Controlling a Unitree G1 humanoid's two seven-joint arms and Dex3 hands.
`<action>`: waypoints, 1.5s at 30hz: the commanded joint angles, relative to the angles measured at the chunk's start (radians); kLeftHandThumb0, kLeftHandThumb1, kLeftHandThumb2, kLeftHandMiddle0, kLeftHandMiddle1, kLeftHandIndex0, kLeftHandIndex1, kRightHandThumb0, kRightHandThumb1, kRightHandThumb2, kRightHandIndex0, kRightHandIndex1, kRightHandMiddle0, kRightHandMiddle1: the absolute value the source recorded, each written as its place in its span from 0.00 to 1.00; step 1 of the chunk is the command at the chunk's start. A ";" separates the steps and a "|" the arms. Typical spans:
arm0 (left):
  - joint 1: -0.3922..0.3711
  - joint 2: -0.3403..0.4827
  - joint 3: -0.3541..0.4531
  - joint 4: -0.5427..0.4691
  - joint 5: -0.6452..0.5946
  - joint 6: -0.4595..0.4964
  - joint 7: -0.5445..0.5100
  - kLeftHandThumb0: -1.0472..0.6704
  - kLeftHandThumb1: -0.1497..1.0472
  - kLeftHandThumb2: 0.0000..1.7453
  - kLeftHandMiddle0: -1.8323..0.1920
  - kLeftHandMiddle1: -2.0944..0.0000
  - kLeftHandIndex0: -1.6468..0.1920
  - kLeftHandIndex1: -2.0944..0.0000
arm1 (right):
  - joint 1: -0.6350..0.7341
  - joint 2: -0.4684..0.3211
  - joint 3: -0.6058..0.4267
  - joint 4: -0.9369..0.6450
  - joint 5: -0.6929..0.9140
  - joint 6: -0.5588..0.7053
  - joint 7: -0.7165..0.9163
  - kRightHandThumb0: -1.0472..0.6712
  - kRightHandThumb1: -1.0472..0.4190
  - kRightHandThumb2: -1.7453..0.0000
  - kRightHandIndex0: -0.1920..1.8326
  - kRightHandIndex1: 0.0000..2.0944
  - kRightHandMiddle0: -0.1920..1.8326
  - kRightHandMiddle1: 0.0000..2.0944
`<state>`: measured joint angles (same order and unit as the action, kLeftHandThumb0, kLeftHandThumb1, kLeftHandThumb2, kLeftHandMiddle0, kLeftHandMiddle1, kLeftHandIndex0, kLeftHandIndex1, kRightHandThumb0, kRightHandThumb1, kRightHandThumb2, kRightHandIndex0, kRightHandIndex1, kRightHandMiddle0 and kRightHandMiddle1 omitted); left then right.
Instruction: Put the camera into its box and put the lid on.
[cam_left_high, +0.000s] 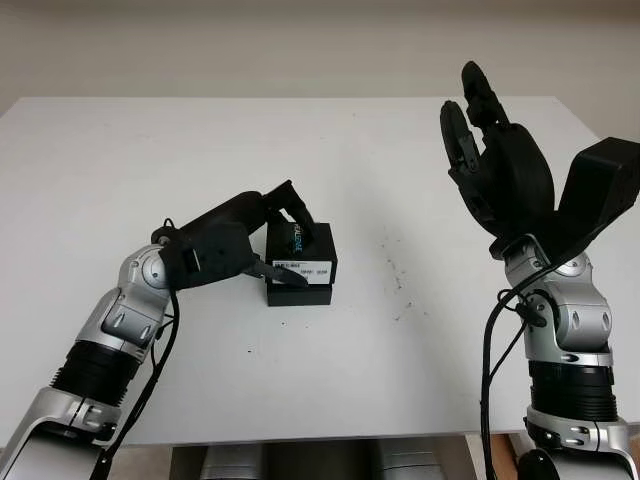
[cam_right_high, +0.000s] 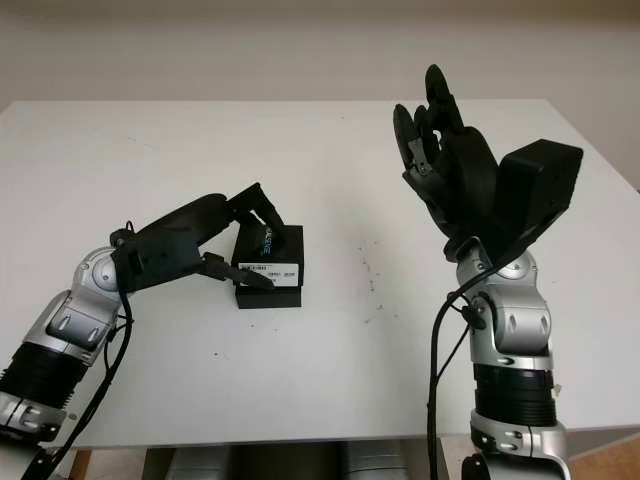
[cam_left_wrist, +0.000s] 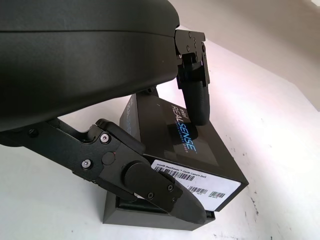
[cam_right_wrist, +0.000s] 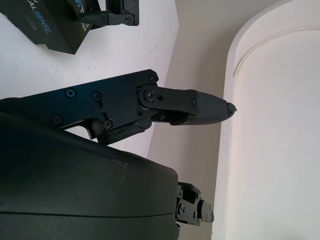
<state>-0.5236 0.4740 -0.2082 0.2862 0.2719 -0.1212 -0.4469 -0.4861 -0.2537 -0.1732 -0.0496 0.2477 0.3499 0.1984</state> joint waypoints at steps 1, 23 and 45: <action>0.011 0.005 0.013 -0.017 -0.002 -0.025 0.012 0.46 1.00 0.06 0.87 0.21 0.90 0.22 | -0.005 -0.001 -0.003 -0.003 0.000 0.001 -0.003 0.28 0.00 0.73 0.02 0.03 0.04 0.03; 0.063 -0.008 0.017 -0.005 -0.005 -0.054 0.018 0.48 1.00 0.05 0.87 0.21 0.89 0.22 | -0.001 -0.007 -0.004 -0.010 0.007 0.005 0.001 0.28 0.00 0.74 0.02 0.03 0.04 0.03; 0.115 -0.023 -0.003 -0.032 0.033 -0.090 0.055 0.47 1.00 0.05 0.86 0.22 0.88 0.24 | -0.005 -0.013 -0.006 -0.004 0.003 0.007 0.006 0.28 0.00 0.74 0.02 0.03 0.04 0.02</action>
<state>-0.4350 0.4593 -0.1920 0.2625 0.2992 -0.1943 -0.3896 -0.4848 -0.2569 -0.1734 -0.0540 0.2517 0.3637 0.2018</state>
